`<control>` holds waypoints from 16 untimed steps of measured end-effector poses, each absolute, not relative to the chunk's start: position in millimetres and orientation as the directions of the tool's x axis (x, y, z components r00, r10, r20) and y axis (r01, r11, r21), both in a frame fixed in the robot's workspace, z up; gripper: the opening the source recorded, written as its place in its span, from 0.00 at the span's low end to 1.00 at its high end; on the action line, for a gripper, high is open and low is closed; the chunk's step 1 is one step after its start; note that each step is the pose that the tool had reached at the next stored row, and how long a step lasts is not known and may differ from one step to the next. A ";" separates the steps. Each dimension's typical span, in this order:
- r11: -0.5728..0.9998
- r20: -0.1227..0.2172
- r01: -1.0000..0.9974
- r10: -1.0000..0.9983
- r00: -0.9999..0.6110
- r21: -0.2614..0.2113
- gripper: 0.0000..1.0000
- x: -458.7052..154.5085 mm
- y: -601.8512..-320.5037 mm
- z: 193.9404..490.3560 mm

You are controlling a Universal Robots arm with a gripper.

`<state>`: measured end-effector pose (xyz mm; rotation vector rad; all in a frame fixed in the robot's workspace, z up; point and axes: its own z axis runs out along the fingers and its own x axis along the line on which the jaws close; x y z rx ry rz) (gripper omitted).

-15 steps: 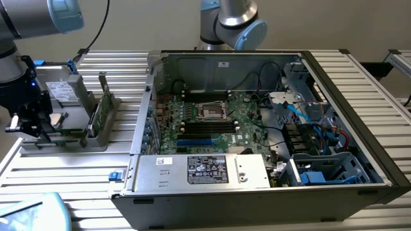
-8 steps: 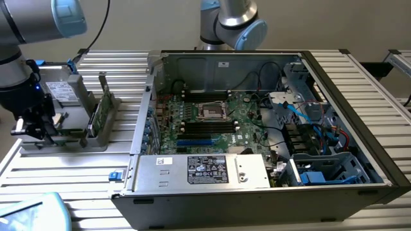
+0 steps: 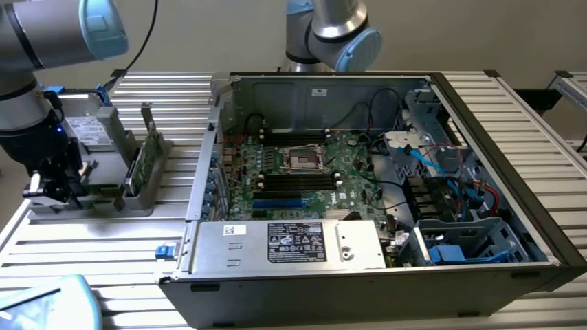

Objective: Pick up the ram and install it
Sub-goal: 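Pick up the ram and move it above insertion slot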

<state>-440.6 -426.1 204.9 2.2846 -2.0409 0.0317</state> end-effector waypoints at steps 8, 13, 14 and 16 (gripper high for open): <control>-0.119 0.065 -0.992 -0.990 0.121 0.042 0.36 -439.0 -426.1 194.9; -0.120 0.065 -0.992 -0.990 0.122 0.043 0.36 -438.8 -426.1 194.0; -0.120 0.065 -0.992 -0.990 0.122 0.043 0.36 -438.8 -426.1 194.0; -0.120 0.065 -0.992 -0.990 0.122 0.042 0.36 -438.8 -426.1 193.8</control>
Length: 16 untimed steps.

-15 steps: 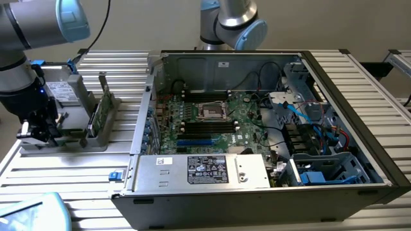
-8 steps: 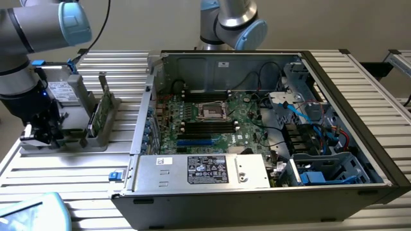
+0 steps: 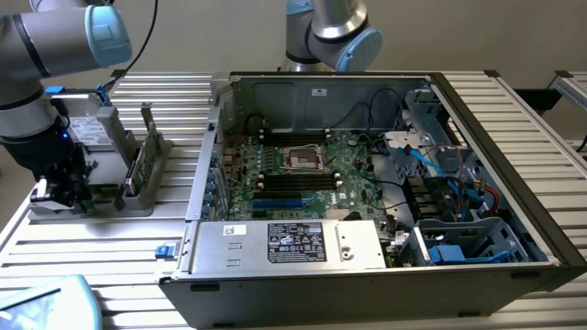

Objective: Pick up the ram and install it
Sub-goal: 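Pick up the ram and move it above insertion slot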

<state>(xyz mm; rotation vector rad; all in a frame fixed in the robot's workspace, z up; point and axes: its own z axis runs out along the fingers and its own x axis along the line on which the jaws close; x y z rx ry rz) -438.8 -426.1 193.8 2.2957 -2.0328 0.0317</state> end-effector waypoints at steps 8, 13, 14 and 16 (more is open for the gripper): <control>-0.106 0.065 -0.993 -0.992 0.109 0.043 0.36 -438.8 -425.8 192.8; -0.106 0.065 -0.993 -0.992 0.109 0.042 0.35 -438.8 -425.8 192.7; -0.106 0.065 -0.993 -0.992 0.109 0.042 0.28 -438.8 -425.8 192.7; -0.106 0.065 -0.993 -0.992 0.109 0.042 0.22 -438.8 -425.7 192.7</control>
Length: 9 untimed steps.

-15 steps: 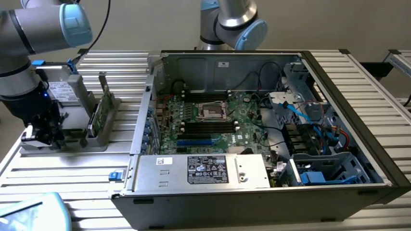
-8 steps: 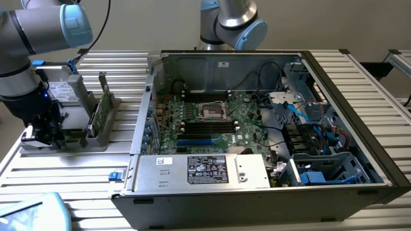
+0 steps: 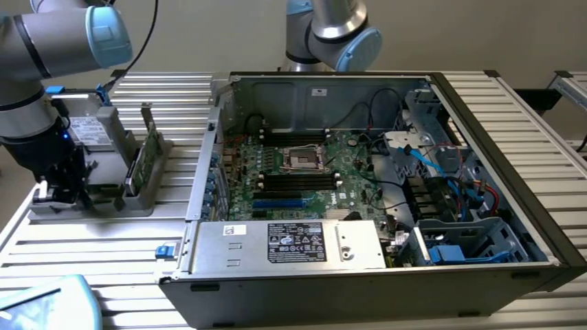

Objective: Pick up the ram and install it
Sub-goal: 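Pick up the ram and move it above insertion slot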

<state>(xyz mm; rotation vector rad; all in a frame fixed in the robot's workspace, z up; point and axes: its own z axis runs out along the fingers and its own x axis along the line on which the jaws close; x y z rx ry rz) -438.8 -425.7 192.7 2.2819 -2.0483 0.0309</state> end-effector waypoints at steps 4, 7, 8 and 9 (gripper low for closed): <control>-0.106 0.065 -0.993 -0.992 0.109 0.042 0.14 -438.8 -425.8 192.7; -0.106 0.065 -0.993 -0.992 0.109 0.042 0.14 -438.8 -425.8 192.7; -0.106 0.065 -0.993 -0.992 0.109 0.042 0.14 -438.8 -425.8 192.8; -0.106 0.065 -0.993 -0.992 0.109 0.042 0.14 -438.8 -425.8 192.7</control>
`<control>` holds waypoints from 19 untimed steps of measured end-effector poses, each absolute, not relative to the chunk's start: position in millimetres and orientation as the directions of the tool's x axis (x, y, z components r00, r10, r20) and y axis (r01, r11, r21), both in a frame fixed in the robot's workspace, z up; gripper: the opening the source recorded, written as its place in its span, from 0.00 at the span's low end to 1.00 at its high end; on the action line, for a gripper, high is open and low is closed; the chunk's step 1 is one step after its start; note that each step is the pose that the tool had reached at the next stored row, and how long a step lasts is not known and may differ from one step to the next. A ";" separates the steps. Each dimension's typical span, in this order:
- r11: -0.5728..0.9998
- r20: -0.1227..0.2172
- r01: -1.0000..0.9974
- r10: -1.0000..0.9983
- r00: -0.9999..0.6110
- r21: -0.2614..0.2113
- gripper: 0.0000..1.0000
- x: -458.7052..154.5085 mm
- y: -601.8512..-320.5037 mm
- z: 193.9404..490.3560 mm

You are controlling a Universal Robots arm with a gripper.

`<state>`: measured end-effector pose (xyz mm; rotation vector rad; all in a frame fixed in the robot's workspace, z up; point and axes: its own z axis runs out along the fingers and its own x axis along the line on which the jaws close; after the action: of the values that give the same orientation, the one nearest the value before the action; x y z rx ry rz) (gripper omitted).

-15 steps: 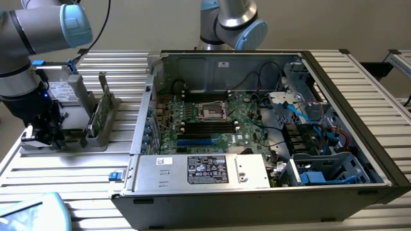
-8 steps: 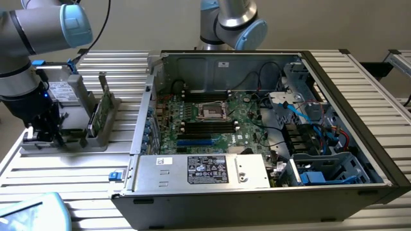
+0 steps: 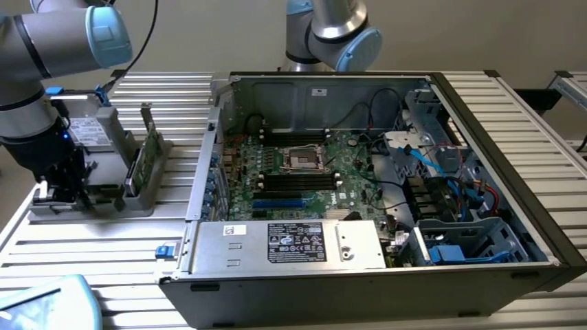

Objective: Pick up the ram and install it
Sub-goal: 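Pick up the ram and move it above insertion slot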

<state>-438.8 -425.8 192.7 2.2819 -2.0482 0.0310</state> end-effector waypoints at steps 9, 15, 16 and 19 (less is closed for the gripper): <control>-0.106 0.065 -0.993 -0.992 0.109 0.042 0.14 -438.6 -425.8 194.9; -0.106 0.065 -0.993 -0.992 0.109 0.043 0.14 -438.0 -425.8 201.2; -0.106 0.065 -0.993 -0.992 0.109 0.043 0.14 -438.0 -425.7 202.2; -0.106 0.065 -0.993 -0.992 0.109 0.043 0.14 -437.7 -425.8 205.2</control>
<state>-437.7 -425.8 205.2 2.2816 -2.0480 0.0306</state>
